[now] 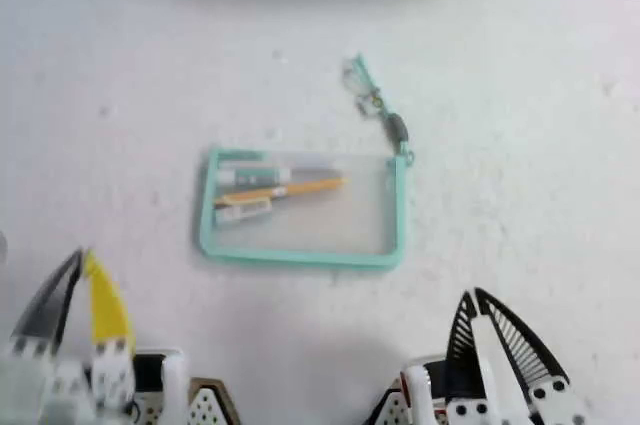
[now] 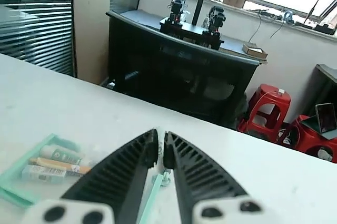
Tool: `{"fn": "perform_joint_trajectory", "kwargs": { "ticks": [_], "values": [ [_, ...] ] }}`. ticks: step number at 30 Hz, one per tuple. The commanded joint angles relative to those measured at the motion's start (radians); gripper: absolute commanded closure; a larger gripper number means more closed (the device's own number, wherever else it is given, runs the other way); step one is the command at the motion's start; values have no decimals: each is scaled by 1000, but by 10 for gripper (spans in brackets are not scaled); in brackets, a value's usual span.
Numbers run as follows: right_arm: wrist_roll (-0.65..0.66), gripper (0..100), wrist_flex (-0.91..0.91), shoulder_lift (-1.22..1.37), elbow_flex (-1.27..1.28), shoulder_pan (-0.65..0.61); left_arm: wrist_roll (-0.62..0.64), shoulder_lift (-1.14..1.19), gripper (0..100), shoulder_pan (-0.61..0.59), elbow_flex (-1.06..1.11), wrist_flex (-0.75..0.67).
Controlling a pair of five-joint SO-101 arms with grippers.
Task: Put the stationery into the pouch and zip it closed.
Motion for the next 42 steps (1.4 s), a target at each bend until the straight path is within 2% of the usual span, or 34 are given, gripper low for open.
{"fn": "perform_joint_trajectory", "kwargs": {
  "ticks": [1, 5, 11, 18, 23, 25, 30, 35, 37, 39, 42],
  "values": [
    [38, 981, -61, -7, 120, -5, 11, 4, 950, -1, 127, -77],
    [110, 981, -157, -7, 295, -5, 11, 4, 950, -1, 249, -86],
    [193, 981, -392, -5, 603, -5, 11, 4, 951, 1, 439, -247],
    [186, 981, -627, -5, 885, -4, 18, 4, 951, 1, 750, -463],
    [184, 981, -685, -5, 911, -4, 195, 4, 972, 2, 815, -545],
    [176, 981, -680, -4, 916, -5, 221, 4, 976, 24, 818, -566],
    [46, 981, -731, -4, 999, 67, 218, 4, 976, 101, 858, -595],
    [-80, 981, -857, -2, 1135, 173, 215, 4, 976, 104, 1014, -743],
    [-69, 981, -901, -2, 1229, 150, 178, 4, 976, 108, 1089, -810],
    [0, 981, -947, -2, 1304, 110, 109, 8, 976, 108, 1137, -845],
    [72, 981, -957, -2, 1346, 84, 68, 7, 976, 104, 1134, -796]
  ]
}}
